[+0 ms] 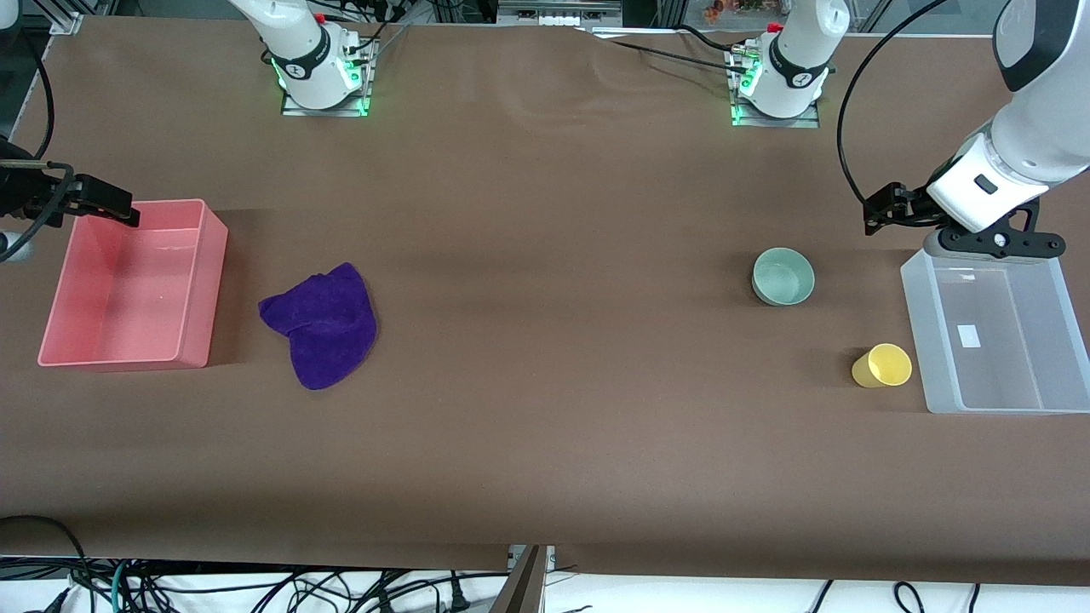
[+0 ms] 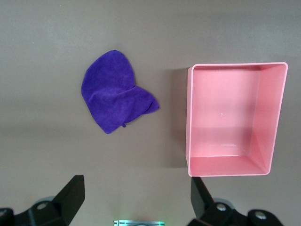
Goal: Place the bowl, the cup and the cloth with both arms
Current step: 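Move the left gripper toward the pale green bowl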
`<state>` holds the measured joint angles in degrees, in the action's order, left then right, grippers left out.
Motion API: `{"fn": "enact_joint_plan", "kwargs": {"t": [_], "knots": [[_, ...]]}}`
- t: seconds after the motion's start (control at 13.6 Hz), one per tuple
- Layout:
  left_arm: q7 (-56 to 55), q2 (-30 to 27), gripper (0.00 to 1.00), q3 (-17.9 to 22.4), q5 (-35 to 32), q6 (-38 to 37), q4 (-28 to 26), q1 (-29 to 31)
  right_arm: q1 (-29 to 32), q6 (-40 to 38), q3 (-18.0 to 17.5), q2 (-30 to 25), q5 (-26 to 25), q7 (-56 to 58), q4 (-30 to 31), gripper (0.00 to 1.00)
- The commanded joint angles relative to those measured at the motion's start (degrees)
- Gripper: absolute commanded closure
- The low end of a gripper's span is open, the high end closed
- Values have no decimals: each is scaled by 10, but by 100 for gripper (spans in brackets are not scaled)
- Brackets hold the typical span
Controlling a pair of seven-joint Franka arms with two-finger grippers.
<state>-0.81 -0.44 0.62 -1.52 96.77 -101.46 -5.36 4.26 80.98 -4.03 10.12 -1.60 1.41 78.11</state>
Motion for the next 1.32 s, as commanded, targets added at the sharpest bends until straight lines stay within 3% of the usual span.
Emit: {"fn": "enact_joint_plan", "kwargs": {"t": [0.0,0.37,0.59,0.81,0.96,1.25], "knots": [[-5,7,0,4,14,-14,19,-4,-1,3,0,-1,-7,3,-1,0],[-5,7,0,3,14,-17,18,-4,0,3,0,-1,-5,2,-1,0],[-3,14,0,-1,15,-60,17,-7,-1,5,0,-1,-4,3,-1,0],[-5,22,0,-9,15,-84,-17,-7,-1,7,0,-1,-4,3,-1,0],[-5,48,0,-12,14,-47,-44,-7,-1,7,0,-1,-4,3,-1,0],[8,69,0,-11,6,137,-167,-3,0,8,0,26,-6,9,-1,0]]}}
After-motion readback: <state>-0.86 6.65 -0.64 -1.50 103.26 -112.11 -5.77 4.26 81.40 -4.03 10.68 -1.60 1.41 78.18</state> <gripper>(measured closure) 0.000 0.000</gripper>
